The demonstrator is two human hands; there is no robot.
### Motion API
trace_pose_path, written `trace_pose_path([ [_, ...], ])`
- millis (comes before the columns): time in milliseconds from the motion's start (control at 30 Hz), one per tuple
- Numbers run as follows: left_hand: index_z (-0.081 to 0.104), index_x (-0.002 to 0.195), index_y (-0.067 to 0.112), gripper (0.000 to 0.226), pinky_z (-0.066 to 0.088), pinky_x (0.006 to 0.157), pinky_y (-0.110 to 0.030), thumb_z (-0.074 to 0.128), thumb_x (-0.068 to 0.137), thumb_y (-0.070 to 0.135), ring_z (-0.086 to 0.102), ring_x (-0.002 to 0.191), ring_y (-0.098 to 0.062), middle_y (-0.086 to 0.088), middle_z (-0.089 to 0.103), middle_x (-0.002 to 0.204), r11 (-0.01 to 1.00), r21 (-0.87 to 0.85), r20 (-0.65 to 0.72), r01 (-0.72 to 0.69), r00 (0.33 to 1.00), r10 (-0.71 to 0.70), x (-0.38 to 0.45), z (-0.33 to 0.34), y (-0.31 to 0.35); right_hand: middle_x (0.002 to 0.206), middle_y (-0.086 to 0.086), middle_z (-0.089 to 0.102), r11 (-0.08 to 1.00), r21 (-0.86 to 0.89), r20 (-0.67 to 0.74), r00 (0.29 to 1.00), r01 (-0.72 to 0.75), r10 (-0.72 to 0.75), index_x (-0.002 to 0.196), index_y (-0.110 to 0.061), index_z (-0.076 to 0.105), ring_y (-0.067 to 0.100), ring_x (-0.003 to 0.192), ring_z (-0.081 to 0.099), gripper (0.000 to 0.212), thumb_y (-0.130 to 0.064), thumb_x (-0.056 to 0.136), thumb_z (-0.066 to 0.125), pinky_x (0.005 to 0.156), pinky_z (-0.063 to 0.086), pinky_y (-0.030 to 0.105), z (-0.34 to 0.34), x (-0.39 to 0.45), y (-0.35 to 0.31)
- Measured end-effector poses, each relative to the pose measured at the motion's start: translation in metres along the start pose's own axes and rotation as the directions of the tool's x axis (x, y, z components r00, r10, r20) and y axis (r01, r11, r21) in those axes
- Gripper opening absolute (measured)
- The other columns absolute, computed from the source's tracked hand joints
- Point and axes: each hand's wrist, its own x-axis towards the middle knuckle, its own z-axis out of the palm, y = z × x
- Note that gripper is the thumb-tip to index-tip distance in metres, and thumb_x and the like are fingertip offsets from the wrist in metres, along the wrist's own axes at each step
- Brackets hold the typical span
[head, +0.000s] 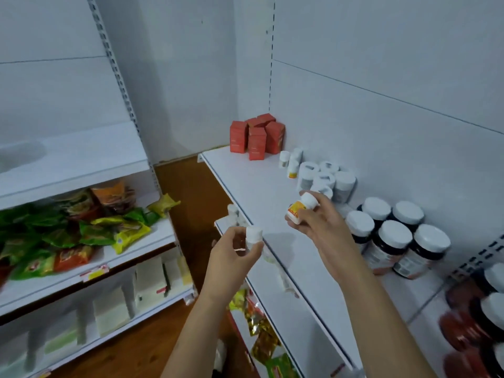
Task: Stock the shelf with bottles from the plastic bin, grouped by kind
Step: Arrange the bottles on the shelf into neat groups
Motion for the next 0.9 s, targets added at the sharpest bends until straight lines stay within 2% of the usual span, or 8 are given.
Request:
trace_pose_path([
  [100,0.060,0.106,0.032,0.025,0.059,0.078,-0.032,0.074,0.085,0.034,0.065,0.085,-0.002,0.015,0.068,0.094,0.999,-0.018,0.076,-0.031,0.997,0.033,0.068,0.002,-0.008,0.110,0.009,0.067,0.991,-0.126,-0.082,0.996,0.034,-0.045,0.114,-0.022,0.062,0.021,0.101,0.069,0.027,-0.010,0.090,0.065,0.090,0.057,0.032,0.010,0.049,0.000],
  [233,0.061,0.103,0.029,0.023,0.053,0.081,-0.027,0.075,0.084,0.030,0.062,0.093,-0.002,0.016,0.068,0.099,0.995,-0.023,0.193,-0.101,0.976,0.103,0.157,0.005,-0.011,0.092,-0.013,0.071,0.918,-0.393,-0.248,0.957,0.043,-0.151,0.099,-0.036,0.061,0.005,0.086,0.067,0.027,-0.039,0.075,0.074,0.083,0.055,0.035,0.023,0.116,-0.009],
  [367,0.061,0.097,0.029,0.022,0.051,0.075,-0.016,0.077,0.082,0.023,0.064,0.091,-0.004,0.015,0.067,0.097,0.992,-0.045,0.302,-0.121,0.945,0.129,0.229,0.011,-0.008,0.085,-0.011,0.066,0.782,-0.624,-0.354,0.892,-0.001,-0.282,0.101,-0.024,0.057,-0.004,0.072,0.061,0.022,-0.027,0.086,0.073,0.063,0.046,0.009,0.024,0.176,-0.028],
  [433,0.061,0.096,0.028,0.023,0.050,0.074,-0.011,0.077,0.082,0.019,0.063,0.092,0.000,0.015,0.067,0.097,0.987,-0.065,0.342,-0.145,0.926,0.159,0.261,0.018,-0.007,0.088,-0.008,0.065,0.722,-0.689,-0.399,0.862,-0.056,-0.314,0.102,-0.026,0.056,0.003,0.079,0.062,0.023,-0.028,0.085,0.072,0.072,0.055,0.024,0.017,0.207,-0.035],
  [533,0.062,0.096,0.029,0.023,0.048,0.074,-0.009,0.077,0.082,0.019,0.060,0.091,0.006,0.016,0.067,0.098,0.979,-0.078,0.383,-0.190,0.901,0.205,0.297,0.029,-0.011,0.091,-0.004,0.064,0.660,-0.734,-0.431,0.861,-0.160,-0.271,0.107,-0.024,0.056,0.009,0.080,0.060,0.025,-0.026,0.086,0.069,0.072,0.059,0.045,0.010,0.245,-0.033],
  [667,0.063,0.095,0.029,0.022,0.051,0.074,-0.018,0.076,0.081,0.018,0.060,0.091,0.000,0.016,0.066,0.096,0.963,-0.080,0.427,-0.259,0.864,0.268,0.330,0.046,-0.018,0.098,0.008,0.068,0.462,-0.854,-0.396,0.873,-0.238,-0.283,0.109,-0.014,0.060,0.026,0.091,0.062,0.026,-0.017,0.084,0.064,0.078,0.049,0.034,0.000,0.280,-0.018],
  [767,0.065,0.094,0.025,0.019,0.052,0.078,-0.021,0.077,0.081,0.018,0.062,0.087,-0.001,0.011,0.065,0.098,0.947,-0.101,0.426,-0.305,0.847,0.318,0.353,0.067,-0.020,0.099,0.010,0.067,0.290,-0.905,-0.371,0.910,-0.310,-0.185,0.104,-0.012,0.060,0.030,0.093,0.061,0.024,-0.016,0.081,0.062,0.070,0.039,0.030,-0.006,0.303,-0.009],
  [900,0.066,0.096,0.021,0.019,0.046,0.073,-0.009,0.078,0.081,0.020,0.061,0.083,-0.002,0.006,0.062,0.097,0.915,-0.039,0.436,-0.402,0.817,0.378,0.370,0.089,-0.026,0.110,0.009,0.066,0.125,-0.934,-0.334,0.942,-0.334,0.022,0.107,-0.011,0.063,0.029,0.101,0.061,0.021,-0.018,0.088,0.059,0.079,0.044,0.028,-0.002,0.325,-0.004],
])
